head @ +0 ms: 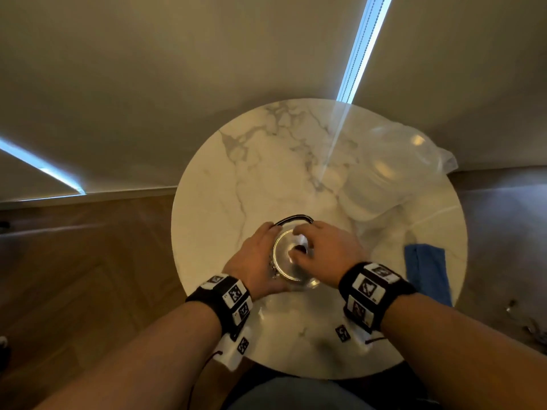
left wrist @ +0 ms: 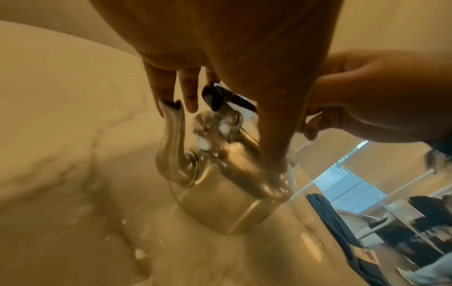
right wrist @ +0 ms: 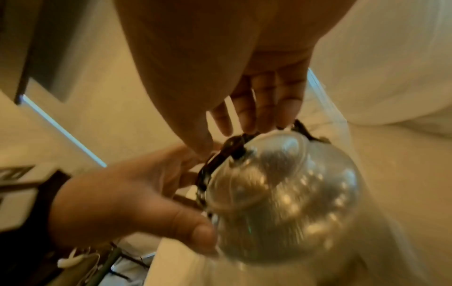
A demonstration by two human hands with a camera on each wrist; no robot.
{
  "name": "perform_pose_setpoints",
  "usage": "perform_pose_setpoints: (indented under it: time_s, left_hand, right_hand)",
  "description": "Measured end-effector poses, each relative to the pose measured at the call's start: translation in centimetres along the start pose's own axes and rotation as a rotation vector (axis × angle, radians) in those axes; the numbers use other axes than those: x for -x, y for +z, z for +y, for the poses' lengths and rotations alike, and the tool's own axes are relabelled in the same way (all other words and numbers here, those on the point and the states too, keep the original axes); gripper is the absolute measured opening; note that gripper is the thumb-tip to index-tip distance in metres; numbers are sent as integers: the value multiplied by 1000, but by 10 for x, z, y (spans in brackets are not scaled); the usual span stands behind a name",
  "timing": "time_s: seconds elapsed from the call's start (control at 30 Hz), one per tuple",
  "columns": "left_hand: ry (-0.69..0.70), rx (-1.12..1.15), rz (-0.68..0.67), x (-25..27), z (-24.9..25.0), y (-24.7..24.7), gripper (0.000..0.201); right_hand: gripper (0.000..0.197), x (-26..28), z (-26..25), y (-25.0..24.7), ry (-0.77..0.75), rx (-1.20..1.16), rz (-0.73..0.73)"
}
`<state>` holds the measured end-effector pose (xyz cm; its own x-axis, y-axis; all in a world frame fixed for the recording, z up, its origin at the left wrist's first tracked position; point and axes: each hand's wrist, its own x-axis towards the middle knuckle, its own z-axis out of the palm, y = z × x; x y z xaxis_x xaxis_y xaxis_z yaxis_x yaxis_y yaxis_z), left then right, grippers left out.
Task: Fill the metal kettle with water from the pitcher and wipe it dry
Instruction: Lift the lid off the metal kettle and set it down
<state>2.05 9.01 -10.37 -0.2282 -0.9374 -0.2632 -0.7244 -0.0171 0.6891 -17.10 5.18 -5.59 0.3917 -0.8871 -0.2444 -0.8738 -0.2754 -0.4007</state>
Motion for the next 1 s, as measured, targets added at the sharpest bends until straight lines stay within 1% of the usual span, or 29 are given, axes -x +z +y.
perform_pose_setpoints:
  time_s: [0.07,0.1,0.17,0.27,0.33,0.43,0.53,0.63,0.7,0.77,0.83,0.9,1.0]
  left_hand:
    - [-31,-46,-9,-4,-3,7,122]
    - [-54,-59,-14,-5,-4,9,123]
    - [-80,-73,-22,-7,-8,12,120]
    - [-85,-70,12,-7,-11,14,109]
    - [-80,-50,14,-6,-12,13,110]
    - [-63,-30,21,-5,-14,12,116]
    - [-48,-50,24,-7,-13,11,115]
    - [-62,-61,24,-14,-5,5,114]
    - [-84,-46,23,-21,0,0,117]
    - [-98,-57,27,-27,3,-2,112]
    - [-121,-95,21,-30,5,-2,109]
    - [-148,-119,11,-31,7,-1,110]
    - [-165,-142,16,-29,11,0,111]
  right_hand:
    - [28,10,-9,11,20,70,-99]
    - [23,10,-11,16,37,88,-104]
    - [19,6,-13,21,68,99,-75]
    - [20,5,-13,25,65,99,-52]
    - [22,9,-13,26,61,75,-35]
    - [31,18,-17,16,61,-31,68]
    - [34,26,-12,0,92,-82,184]
    - [32,44,10,-11,206,-117,258]
    - [30,62,31,-7,306,-154,261]
    - [27,80,50,6,381,-138,192]
    - [24,89,63,24,432,-112,53]
    - [23,91,70,44,443,-82,-49]
    - [23,79,75,64,427,-40,-119]
